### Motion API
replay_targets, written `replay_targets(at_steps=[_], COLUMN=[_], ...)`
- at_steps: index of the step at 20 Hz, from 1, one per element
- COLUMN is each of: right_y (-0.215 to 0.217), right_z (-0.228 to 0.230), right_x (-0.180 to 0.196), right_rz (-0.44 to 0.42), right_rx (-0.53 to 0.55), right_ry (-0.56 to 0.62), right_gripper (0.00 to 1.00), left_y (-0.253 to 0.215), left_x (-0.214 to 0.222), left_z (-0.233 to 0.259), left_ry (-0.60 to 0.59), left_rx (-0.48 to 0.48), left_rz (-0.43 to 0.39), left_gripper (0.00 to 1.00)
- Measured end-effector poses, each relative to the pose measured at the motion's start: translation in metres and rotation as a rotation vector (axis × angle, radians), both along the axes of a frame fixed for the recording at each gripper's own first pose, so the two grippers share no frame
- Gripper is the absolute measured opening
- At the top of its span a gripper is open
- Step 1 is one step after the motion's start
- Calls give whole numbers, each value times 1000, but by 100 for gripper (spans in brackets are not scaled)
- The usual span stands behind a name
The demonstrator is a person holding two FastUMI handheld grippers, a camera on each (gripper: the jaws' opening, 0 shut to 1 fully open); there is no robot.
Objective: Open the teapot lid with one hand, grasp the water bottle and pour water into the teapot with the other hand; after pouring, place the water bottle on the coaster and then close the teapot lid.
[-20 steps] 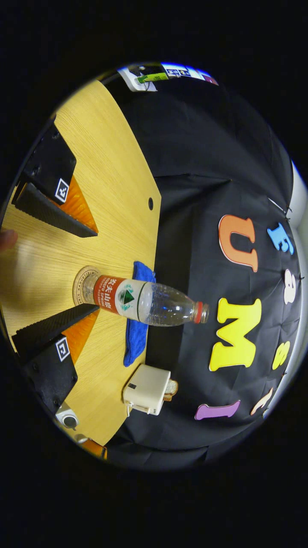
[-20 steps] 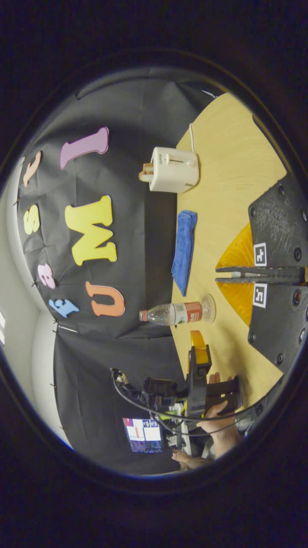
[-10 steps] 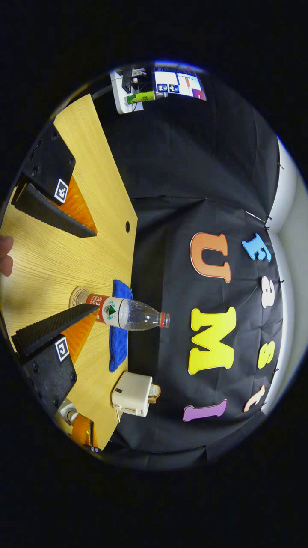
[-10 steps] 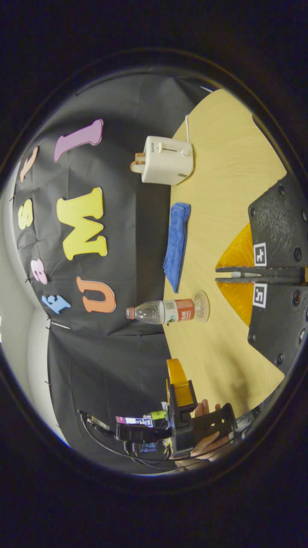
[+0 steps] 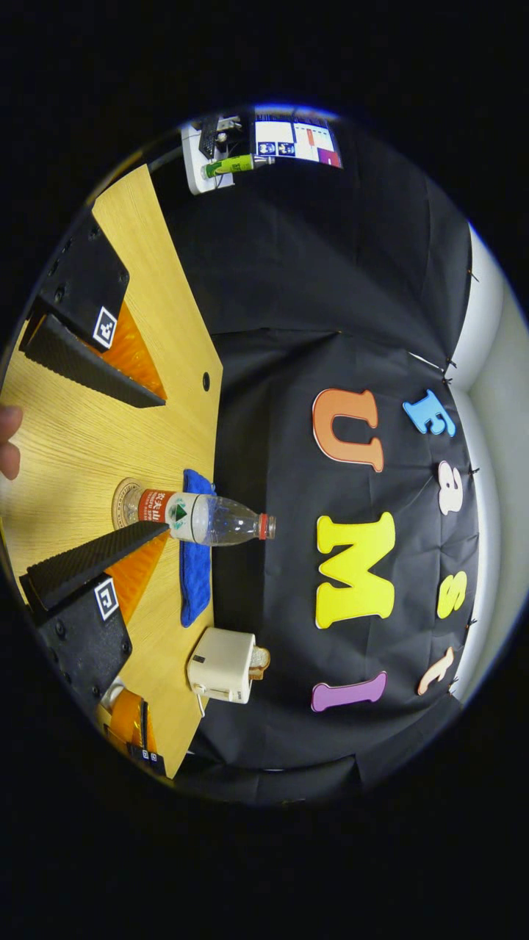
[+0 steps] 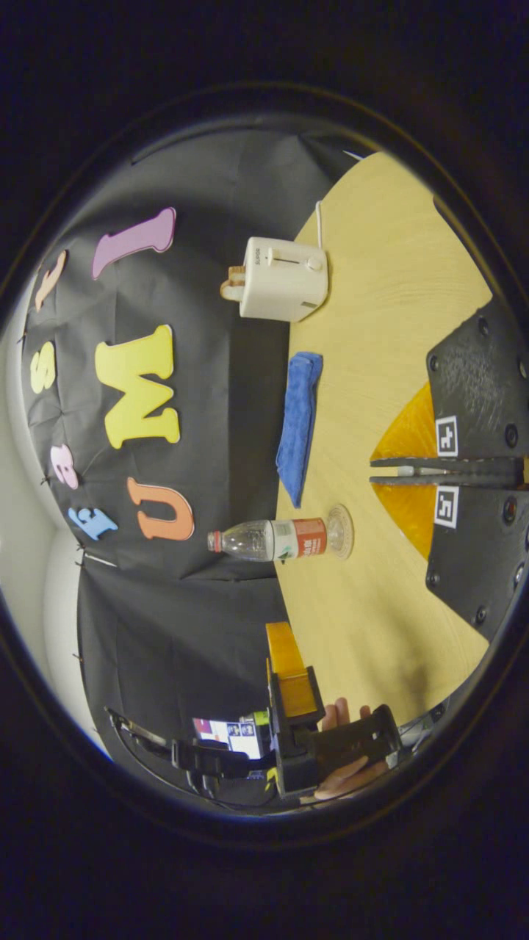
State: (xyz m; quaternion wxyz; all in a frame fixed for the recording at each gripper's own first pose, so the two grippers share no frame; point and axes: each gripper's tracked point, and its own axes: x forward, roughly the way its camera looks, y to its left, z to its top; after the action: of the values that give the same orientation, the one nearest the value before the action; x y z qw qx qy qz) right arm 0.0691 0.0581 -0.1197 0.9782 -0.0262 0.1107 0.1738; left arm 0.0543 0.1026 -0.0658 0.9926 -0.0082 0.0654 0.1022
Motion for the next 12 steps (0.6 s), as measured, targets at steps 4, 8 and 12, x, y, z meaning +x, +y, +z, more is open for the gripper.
replay_targets(at_steps=[4, 8, 12], right_y=[-9, -38, -74], right_z=[12, 67, 104], right_x=[-1, -8, -19], right_rz=[-44, -151, -279], right_rx=[-2, 70, 50], right_ry=[-36, -162, -233], right_gripper=[24, 81, 98], left_y=[-27, -49, -61], left_x=[0, -2, -13], left_z=[3, 31, 61], left_ry=[16, -14, -73], left_rx=[-31, -50, 25], left_rz=[-58, -80, -58], left_gripper=[97, 97, 97])
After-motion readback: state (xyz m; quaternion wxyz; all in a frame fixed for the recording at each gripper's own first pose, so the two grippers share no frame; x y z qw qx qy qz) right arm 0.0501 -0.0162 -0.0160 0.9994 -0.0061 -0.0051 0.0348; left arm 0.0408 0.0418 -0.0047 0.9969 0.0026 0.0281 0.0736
